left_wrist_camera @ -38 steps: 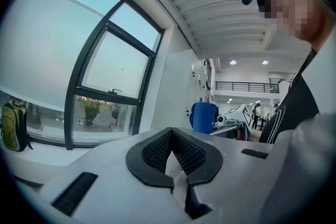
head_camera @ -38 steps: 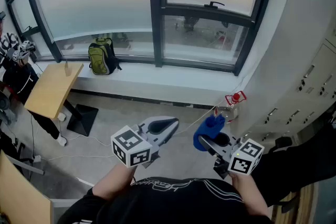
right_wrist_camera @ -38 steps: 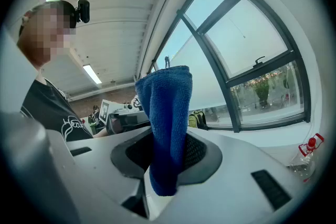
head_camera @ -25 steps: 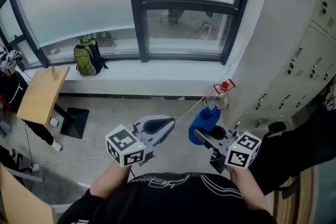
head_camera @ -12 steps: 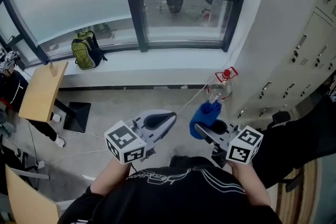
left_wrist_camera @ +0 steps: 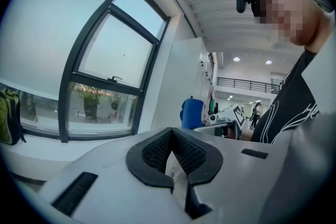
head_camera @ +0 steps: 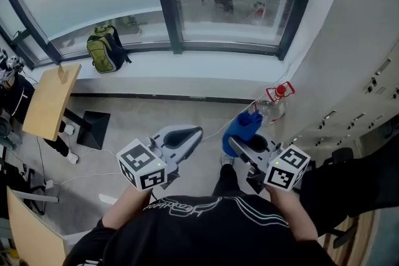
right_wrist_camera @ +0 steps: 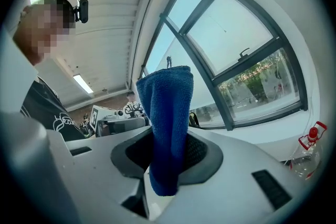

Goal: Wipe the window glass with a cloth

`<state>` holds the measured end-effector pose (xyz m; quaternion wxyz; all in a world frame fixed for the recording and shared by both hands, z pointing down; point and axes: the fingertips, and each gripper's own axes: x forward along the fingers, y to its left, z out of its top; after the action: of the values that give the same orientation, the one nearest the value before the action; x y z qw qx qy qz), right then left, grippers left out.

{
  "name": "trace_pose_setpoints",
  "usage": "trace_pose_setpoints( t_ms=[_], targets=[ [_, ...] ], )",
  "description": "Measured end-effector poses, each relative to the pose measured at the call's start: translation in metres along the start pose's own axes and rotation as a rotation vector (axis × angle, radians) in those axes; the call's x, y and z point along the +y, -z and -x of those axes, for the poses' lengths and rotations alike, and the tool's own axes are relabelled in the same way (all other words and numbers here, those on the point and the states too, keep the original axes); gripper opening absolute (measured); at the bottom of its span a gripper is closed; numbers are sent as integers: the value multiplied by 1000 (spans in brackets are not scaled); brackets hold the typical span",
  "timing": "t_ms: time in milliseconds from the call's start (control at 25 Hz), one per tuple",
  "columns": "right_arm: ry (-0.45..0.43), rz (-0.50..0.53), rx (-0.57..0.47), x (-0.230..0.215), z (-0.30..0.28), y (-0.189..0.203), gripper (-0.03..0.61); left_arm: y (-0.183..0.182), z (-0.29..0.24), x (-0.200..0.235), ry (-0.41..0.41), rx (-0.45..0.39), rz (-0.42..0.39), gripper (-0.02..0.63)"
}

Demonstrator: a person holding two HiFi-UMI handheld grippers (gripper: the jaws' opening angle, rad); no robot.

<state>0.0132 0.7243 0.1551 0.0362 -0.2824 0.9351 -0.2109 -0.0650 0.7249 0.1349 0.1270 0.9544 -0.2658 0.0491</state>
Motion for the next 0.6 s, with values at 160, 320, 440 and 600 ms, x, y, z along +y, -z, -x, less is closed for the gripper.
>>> trace_pose_setpoints(
  t_ms=[160, 320, 440, 600],
  targets=[
    [-12, -24, 14, -65, -26, -12, 93, -9, -51, 52, -24, -11, 12, 5],
    [-10, -40, 23, -151, -58, -38, 92, -24, -114, 114, -51, 0, 17, 5],
    [-25, -42, 31, -211, -89, -64, 94, -40, -162, 168, -88, 11, 25, 5],
    [-49, -19, 37, -274, -124, -106, 92, -72, -213, 218, -133, -17, 29, 5]
  ],
)
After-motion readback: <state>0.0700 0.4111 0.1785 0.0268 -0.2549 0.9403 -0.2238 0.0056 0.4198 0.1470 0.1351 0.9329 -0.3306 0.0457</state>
